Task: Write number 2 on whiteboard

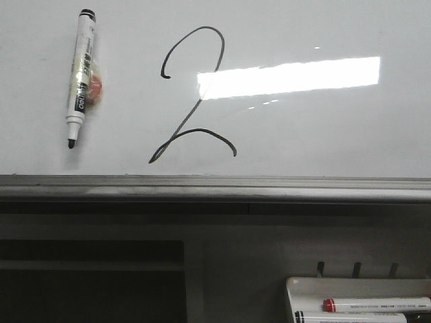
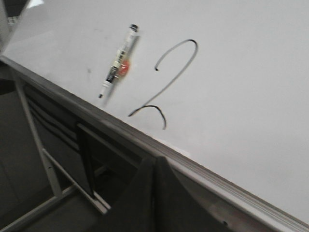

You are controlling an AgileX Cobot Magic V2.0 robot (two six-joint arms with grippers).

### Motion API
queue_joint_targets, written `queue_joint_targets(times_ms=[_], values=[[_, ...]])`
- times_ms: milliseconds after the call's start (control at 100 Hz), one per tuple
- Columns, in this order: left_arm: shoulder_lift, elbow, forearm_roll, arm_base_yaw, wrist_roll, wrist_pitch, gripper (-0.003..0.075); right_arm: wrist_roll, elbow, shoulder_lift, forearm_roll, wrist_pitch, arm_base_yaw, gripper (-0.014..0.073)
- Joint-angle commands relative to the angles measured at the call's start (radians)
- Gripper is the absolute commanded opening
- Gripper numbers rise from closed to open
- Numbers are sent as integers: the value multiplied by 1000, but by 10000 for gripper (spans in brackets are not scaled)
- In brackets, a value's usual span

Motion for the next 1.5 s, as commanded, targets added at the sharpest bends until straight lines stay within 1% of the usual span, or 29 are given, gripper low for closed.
queue_joint_targets(times_ms=[0,30,80,150,220,290,360,480,550,600,650,750,860,870,890,910,960,1090,1180,1490], values=[[-28,10,-2,2,-8,-52,-20,348,-31,10,-320,-90,-5,-71],[-28,10,-2,2,-8,-52,-20,395,-31,10,-395,-107,-5,-71],[-28,10,-2,2,-8,-52,-20,416,-31,10,-448,-137,-7,-71],[-28,10,-2,2,-8,-52,-20,416,-31,10,-455,-170,-26,-71],[-28,10,-2,2,-8,-52,-20,416,-26,10,-455,-193,-80,-71],[-28,10,-2,2,-8,-52,-20,416,-17,9,-455,-214,-166,-71],[-28,10,-2,2,-8,-52,-20,416,2,9,-455,-249,-280,-71],[-28,10,-2,2,-8,-52,-20,416,58,9,-455,-347,-512,-71],[-28,10,-2,2,-8,-52,-20,416,95,9,-455,-397,-626,-71],[-28,10,-2,2,-8,-52,-20,416,114,9,-455,-416,-684,-71],[-28,10,-2,2,-8,-52,-20,416,131,6,-455,-416,-719,-71],[-28,10,-2,2,-8,-52,-20,416,172,-33,-455,-411,-746,-71],[-28,10,-2,2,-8,-52,-20,416,238,-121,-455,-392,-752,-71],[-28,10,-2,2,-8,-52,-20,416,238,-134,-455,-378,-752,-71],[-28,10,-2,2,-8,-52,-20,416,231,-155,-455,-292,-752,-71],[-28,10,-2,2,-8,-52,-20,416,231,-174,-455,-249,-752,-71],[-26,10,-2,2,-8,-52,-20,416,235,-176,-453,-215,-754,-71],[-26,10,-2,2,-8,-52,-20,416,235,-175,-453,-36,-754,-71],[-26,10,-2,2,-8,-52,-20,416,235,-175,-428,80,-754,-71],[-26,10,-2,2,-8,-52,-20,416,235,-175,-428,75,-754,-71]])
